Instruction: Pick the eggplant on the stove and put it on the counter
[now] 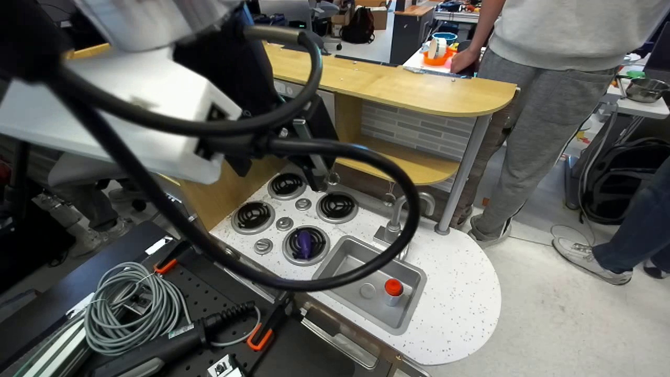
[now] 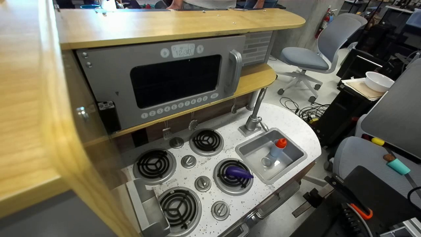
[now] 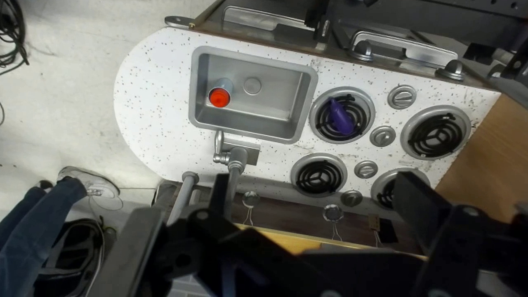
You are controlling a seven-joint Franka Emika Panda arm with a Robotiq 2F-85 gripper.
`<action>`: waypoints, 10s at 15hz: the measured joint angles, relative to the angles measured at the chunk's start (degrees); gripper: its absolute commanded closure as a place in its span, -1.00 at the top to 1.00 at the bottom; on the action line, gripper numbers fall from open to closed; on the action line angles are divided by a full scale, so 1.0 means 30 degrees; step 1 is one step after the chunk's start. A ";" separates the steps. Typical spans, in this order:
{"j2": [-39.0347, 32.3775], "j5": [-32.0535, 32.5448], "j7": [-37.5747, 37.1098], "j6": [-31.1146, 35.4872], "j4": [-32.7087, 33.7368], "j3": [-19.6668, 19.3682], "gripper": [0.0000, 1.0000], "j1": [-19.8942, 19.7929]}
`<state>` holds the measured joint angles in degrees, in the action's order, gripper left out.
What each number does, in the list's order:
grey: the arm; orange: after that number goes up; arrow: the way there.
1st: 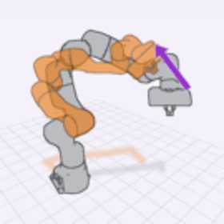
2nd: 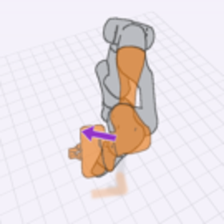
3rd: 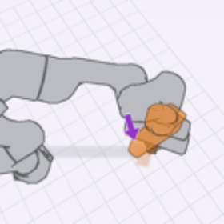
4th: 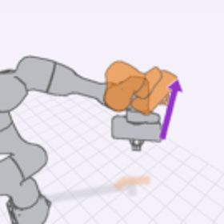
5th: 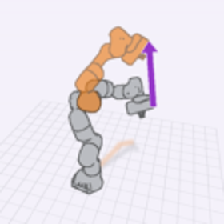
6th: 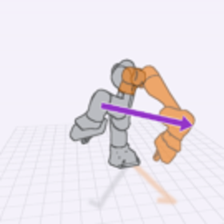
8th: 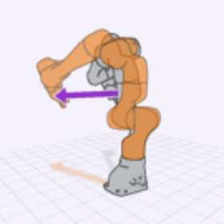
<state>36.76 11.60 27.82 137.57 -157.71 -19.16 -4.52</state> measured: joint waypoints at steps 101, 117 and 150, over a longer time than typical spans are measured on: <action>-2.2917 -0.1069 -0.8637 0.4919 1.3483 0.2581 -0.83 -0.2877; -2.9388 -0.3340 -1.3098 0.0157 1.9968 0.1409 -0.83 -0.2953; -3.6331 -0.4362 -1.4604 -1.0054 3.0731 0.0740 -0.83 -0.4093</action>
<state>-72.24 -1.48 -15.99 107.41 -65.52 -16.94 -16.80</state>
